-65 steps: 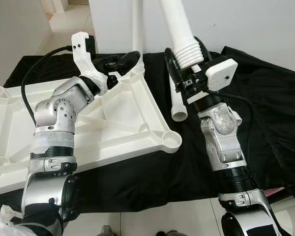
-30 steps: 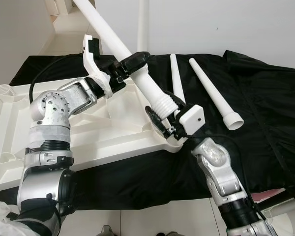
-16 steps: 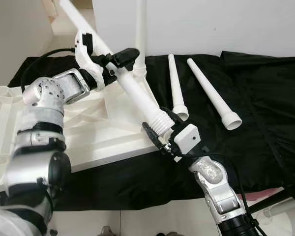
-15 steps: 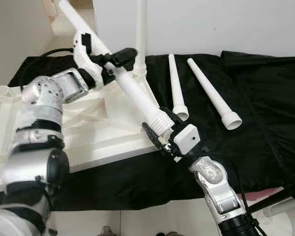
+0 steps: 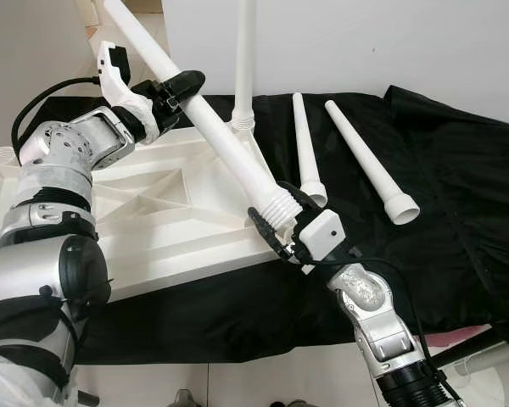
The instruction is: Building children table
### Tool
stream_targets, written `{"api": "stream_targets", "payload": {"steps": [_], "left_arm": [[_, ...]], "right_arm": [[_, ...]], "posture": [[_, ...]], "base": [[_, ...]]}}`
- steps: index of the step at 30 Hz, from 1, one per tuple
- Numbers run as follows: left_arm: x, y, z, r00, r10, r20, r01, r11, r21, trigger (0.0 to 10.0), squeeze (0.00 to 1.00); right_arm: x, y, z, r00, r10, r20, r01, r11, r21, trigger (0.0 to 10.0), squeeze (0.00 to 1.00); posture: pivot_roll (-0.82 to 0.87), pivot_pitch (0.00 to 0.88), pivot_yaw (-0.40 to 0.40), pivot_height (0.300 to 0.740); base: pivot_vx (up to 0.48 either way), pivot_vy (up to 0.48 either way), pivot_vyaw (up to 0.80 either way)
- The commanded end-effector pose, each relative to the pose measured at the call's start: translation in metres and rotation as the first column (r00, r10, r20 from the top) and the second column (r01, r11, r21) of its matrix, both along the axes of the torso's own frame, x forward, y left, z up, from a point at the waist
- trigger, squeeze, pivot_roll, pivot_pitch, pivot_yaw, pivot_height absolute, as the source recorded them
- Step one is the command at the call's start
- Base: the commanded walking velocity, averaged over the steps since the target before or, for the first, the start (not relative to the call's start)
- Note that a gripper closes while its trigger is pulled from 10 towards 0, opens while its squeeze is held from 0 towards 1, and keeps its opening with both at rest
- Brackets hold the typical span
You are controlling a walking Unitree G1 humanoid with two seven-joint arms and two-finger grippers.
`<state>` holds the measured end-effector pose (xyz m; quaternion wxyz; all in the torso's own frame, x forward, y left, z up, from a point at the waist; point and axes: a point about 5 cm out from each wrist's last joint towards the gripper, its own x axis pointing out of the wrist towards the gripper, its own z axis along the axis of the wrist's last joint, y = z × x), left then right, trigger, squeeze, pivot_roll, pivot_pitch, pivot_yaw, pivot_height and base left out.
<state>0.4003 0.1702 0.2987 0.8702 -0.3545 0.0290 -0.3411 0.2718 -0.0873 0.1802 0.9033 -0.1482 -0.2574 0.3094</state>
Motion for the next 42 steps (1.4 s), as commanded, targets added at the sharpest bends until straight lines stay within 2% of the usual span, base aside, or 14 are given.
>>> {"api": "stream_targets", "payload": {"steps": [1,5,6,7,13,18,19,20,21,25,30,33,36,42], "left_arm": [[0.001,-0.001,-0.001,1.000,-0.014,0.017,0.014,0.999,0.036,0.0,0.00],[0.003,0.000,-0.003,1.000,-0.004,0.010,0.004,0.999,0.038,0.0,0.00],[0.003,0.001,-0.003,1.000,0.002,0.002,-0.002,1.000,0.026,0.0,0.00],[0.004,0.002,-0.004,1.000,0.010,-0.004,-0.010,1.000,0.022,10.0,0.00],[0.005,0.005,-0.002,0.999,0.034,-0.003,-0.034,0.999,0.013,10.0,0.00],[0.006,0.008,0.010,0.995,0.077,0.057,-0.080,0.995,0.053,10.0,0.00],[0.006,0.008,0.014,0.994,0.084,0.074,-0.088,0.994,0.058,10.0,0.00],[0.006,0.008,0.014,0.994,0.084,0.074,-0.088,0.994,0.058,10.0,0.00],[0.006,0.008,0.023,0.989,0.095,0.118,-0.104,0.992,0.073,10.0,0.00],[0.005,0.007,0.032,0.977,0.116,0.177,-0.135,0.986,0.102,10.0,0.00],[0.001,-0.005,0.045,0.948,0.169,0.270,-0.207,0.971,0.122,10.0,0.00],[0.001,-0.008,0.046,0.941,0.178,0.288,-0.224,0.965,0.136,10.0,0.00],[-0.004,-0.025,0.043,0.925,0.167,0.341,-0.229,0.962,0.151,10.0,0.00],[-0.006,-0.038,0.036,0.912,0.182,0.368,-0.262,0.948,0.182,10.0,0.00]], "right_arm": [[-0.001,0.003,0.003,0.999,0.018,0.030,-0.017,1.000,-0.012,10.0,0.00],[0.000,0.004,0.002,1.000,0.023,0.017,-0.023,1.000,-0.012,10.0,0.00],[0.000,0.003,0.002,1.000,0.031,-0.007,-0.031,0.999,0.012,10.0,1.00],[0.001,0.003,0.001,0.999,0.029,-0.023,-0.029,0.999,0.035,10.0,1.00],[0.002,0.000,0.000,0.998,0.011,-0.058,-0.006,0.996,0.092,10.0,1.00],[0.009,-0.012,0.001,0.996,-0.044,-0.084,0.054,0.991,0.119,10.0,1.00],[0.011,-0.014,0.002,0.995,-0.056,-0.084,0.065,0.991,0.116,10.0,0.69],[0.011,-0.014,0.002,0.995,-0.056,-0.084,0.065,0.991,0.116,10.0,0.69],[0.015,-0.016,0.004,0.993,-0.075,-0.095,0.087,0.989,0.122,10.0,0.00],[0.019,-0.016,0.007,0.990,-0.092,-0.110,0.106,0.985,0.132,10.0,0.00],[0.032,-0.012,0.013,0.973,-0.112,-0.200,0.155,0.964,0.215,10.0,0.00],[0.034,-0.011,0.015,0.973,-0.109,-0.205,0.154,0.964,0.217,10.0,0.00],[0.039,-0.004,0.018,0.970,-0.105,-0.221,0.154,0.964,0.217,10.0,0.00],[0.044,0.000,0.016,0.965,-0.118,-0.235,0.167,0.965,0.200,10.0,0.00]], "posture": [[-0.08,0.053,0.009,0.740],[-0.08,0.054,0.009,0.740],[-0.08,0.055,0.009,0.740],[-0.08,0.055,0.009,0.740],[-0.08,0.054,0.011,0.740],[-0.08,0.055,0.016,0.740],[-0.08,0.055,0.016,0.740],[-0.08,0.055,0.016,0.740],[-0.08,0.055,0.016,0.740],[-0.08,0.055,0.016,0.740],[-0.07,0.056,0.008,0.740],[-0.07,0.058,0.006,0.740],[-0.07,0.063,-0.003,0.740],[-0.06,0.065,-0.008,0.740]], "base": [[0.000,0.000,0.00],[0.000,0.000,0.00],[0.000,0.000,0.00],[0.000,0.000,0.00],[0.000,0.000,0.00],[0.000,0.000,0.00],[0.000,0.000,0.00],[0.000,0.000,0.00],[0.000,0.000,0.00],[0.000,0.000,0.00],[0.000,0.000,0.00],[0.000,0.000,0.00],[0.000,0.000,0.00],[0.000,0.000,0.00]]}}
